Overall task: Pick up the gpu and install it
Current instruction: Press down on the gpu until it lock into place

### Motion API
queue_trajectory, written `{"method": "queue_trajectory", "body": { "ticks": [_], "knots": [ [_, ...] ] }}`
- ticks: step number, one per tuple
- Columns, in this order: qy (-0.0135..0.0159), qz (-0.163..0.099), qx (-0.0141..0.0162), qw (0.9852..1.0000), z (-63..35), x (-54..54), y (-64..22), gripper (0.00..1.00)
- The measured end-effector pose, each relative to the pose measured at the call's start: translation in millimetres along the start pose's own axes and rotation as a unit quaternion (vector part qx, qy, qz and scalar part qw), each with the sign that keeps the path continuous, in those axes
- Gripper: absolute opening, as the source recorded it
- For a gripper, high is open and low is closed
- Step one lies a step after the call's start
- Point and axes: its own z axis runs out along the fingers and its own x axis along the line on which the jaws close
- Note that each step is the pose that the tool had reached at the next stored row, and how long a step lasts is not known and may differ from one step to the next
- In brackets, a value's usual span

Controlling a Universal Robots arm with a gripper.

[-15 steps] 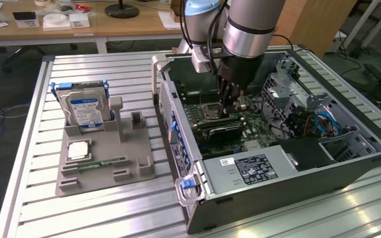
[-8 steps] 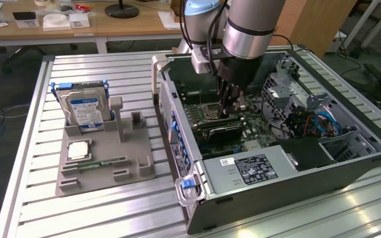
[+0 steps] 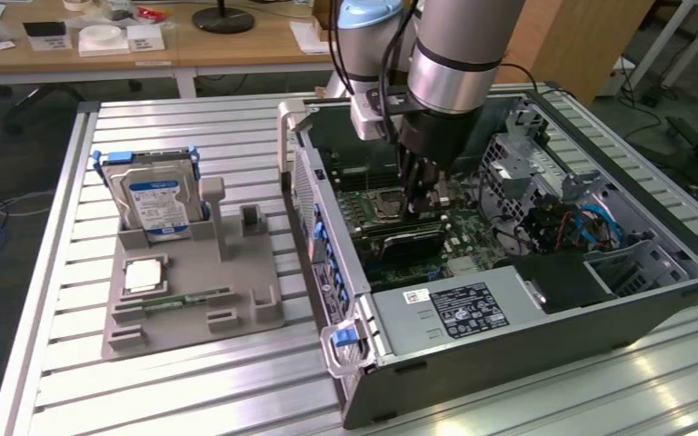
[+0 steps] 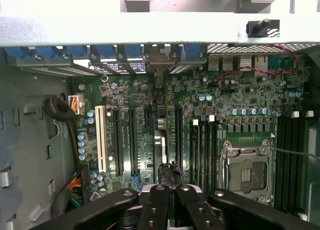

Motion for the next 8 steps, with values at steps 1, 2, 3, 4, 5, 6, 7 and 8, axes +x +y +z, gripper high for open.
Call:
{"method": "queue_trajectory", "body": {
  "ticks": [1,2,3,4,5,6,7,8],
  "knots": [
    [0.0001,0.000,0.0000,1.0000,0.4,0.0,0.1,0.11],
    [-0.0001,0.000,0.0001,1.0000,2.3,0.0,0.3,0.11],
    [0.0000,0.000,0.0001,1.0000,2.4,0.0,0.3,0.11],
    [0.0000,0.000,0.0001,1.0000,2.4,0.0,0.3,0.11],
    [0.0001,0.000,0.0001,1.0000,2.4,0.0,0.3,0.11],
    [0.0000,0.000,0.0001,1.0000,2.7,-0.3,0.3,0.11],
    [-0.0001,0.000,0.0001,1.0000,3.2,-0.9,0.5,0.11],
    [-0.0002,0.000,0.0001,1.0000,3.5,-1.3,0.5,0.11]
  ]
}}
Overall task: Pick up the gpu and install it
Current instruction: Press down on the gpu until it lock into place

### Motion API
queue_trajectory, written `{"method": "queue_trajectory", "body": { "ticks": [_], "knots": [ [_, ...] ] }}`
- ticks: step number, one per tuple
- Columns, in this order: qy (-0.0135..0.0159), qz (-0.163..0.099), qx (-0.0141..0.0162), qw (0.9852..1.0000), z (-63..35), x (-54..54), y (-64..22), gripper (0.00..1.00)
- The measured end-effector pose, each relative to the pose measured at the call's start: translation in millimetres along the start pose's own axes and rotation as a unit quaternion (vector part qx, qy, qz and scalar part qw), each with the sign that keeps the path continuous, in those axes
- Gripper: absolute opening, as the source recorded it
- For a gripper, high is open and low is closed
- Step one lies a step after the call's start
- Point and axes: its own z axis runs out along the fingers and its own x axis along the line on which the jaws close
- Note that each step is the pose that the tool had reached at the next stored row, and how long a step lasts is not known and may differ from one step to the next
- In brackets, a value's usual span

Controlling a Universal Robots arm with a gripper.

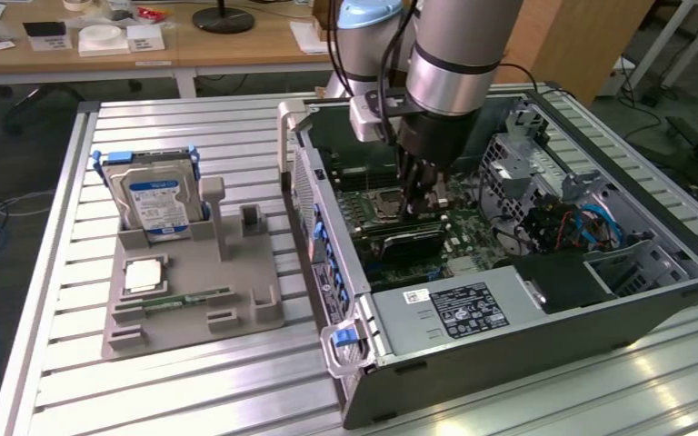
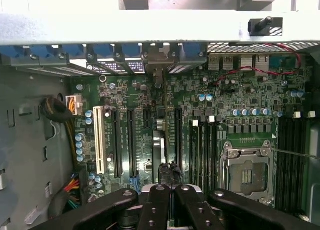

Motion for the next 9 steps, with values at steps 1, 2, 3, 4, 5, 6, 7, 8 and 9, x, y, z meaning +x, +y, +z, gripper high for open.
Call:
{"method": "queue_trajectory", "body": {
  "ticks": [1,2,3,4,5,6,7,8,9],
  "knots": [
    [0.0000,0.000,0.0000,1.0000,0.0,0.0,0.0,0.11],
    [0.0001,0.000,0.0000,1.0000,0.0,0.0,0.0,0.11],
    [0.0000,0.000,0.0000,1.0000,1.1,0.1,0.1,0.11],
    [0.0001,0.000,0.0000,1.0000,2.8,0.1,0.6,0.11],
    [0.0000,0.000,0.0000,1.0000,4.7,0.1,1.0,0.11],
    [0.0000,0.000,0.0000,1.0000,5.6,0.1,1.0,0.11],
    [0.0001,0.000,0.0000,1.0000,5.5,0.1,1.0,0.11],
    [0.0001,0.000,0.0000,1.0000,5.5,0.1,1.0,0.11],
    [0.0001,0.000,0.0000,1.0000,5.7,0.1,1.0,0.11]
  ]
}}
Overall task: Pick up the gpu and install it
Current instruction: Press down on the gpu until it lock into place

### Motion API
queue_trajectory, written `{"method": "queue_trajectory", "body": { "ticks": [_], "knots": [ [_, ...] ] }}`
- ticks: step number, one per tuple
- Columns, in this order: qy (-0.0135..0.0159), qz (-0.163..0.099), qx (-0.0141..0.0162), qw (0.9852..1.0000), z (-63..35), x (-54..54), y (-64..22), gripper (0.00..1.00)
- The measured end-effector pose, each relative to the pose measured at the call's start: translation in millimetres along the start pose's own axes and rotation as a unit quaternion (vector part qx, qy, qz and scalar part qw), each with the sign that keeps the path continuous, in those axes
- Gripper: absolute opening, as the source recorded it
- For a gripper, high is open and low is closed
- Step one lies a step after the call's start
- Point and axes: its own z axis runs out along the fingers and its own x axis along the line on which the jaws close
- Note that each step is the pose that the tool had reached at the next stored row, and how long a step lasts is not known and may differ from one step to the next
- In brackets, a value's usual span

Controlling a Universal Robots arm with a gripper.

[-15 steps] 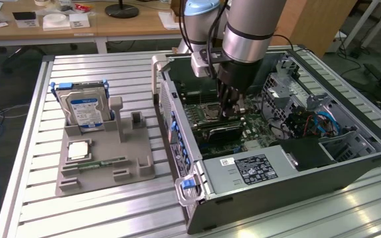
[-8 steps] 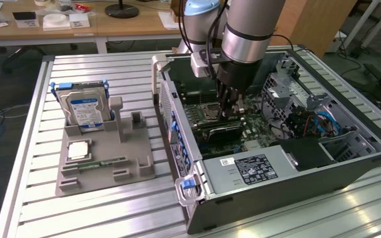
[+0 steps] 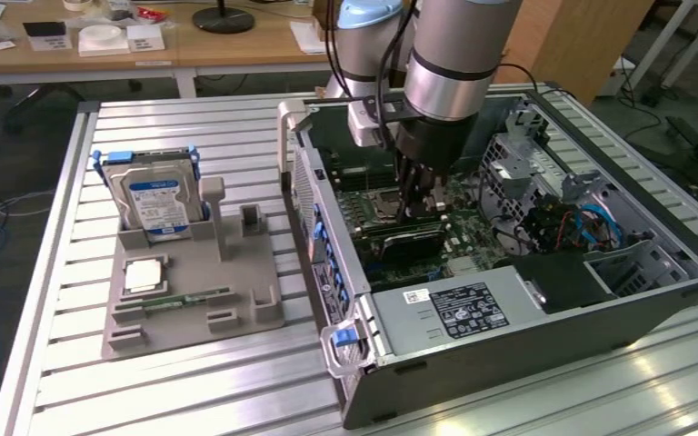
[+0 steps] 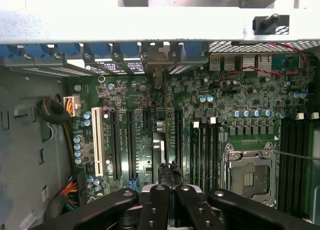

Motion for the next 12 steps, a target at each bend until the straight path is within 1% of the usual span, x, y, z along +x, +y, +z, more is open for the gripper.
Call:
{"method": "queue_trajectory", "body": {
  "ticks": [12],
  "knots": [
    [-0.0001,0.000,0.0001,1.0000,4.9,-2.9,-0.6,0.11]
  ]
}}
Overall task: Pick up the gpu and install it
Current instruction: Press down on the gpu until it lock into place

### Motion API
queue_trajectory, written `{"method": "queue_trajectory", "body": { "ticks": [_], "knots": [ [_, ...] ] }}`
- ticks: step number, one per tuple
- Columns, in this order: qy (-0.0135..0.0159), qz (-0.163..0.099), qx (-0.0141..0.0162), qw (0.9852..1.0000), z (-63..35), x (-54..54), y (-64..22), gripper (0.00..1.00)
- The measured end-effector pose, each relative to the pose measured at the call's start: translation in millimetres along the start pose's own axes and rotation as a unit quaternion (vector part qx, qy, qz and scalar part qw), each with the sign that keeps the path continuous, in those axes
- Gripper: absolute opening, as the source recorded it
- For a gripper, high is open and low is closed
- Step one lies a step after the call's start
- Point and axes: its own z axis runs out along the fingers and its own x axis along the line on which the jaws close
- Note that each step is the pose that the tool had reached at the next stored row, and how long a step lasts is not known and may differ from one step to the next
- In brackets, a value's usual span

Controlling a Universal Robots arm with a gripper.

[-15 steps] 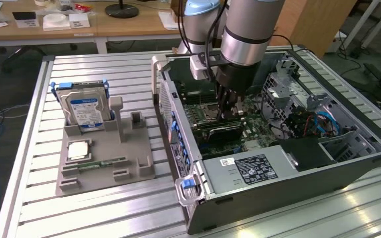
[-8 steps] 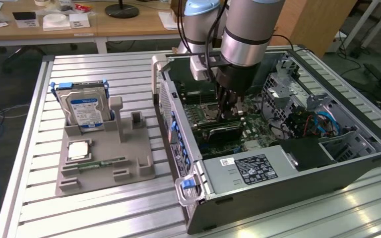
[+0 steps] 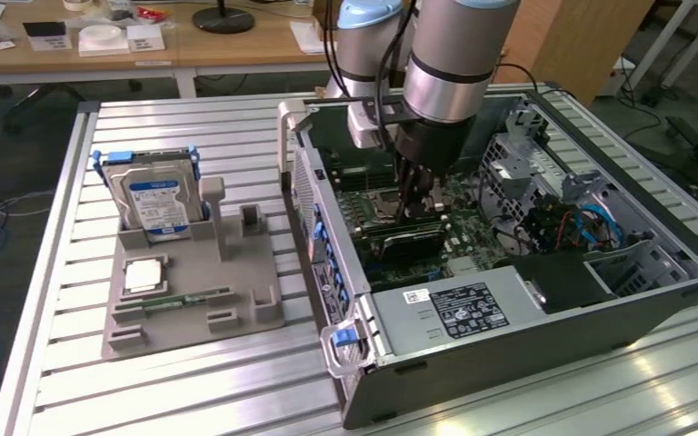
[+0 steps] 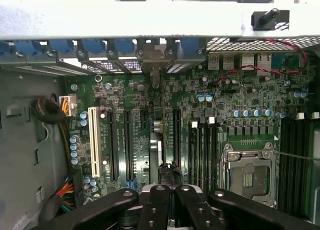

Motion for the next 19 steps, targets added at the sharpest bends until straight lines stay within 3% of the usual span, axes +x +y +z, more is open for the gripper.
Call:
{"method": "queue_trajectory", "body": {
  "ticks": [19],
  "knots": [
    [-0.0001,0.000,0.0000,1.0000,5.0,-1.1,0.2,0.11]
  ]
}}
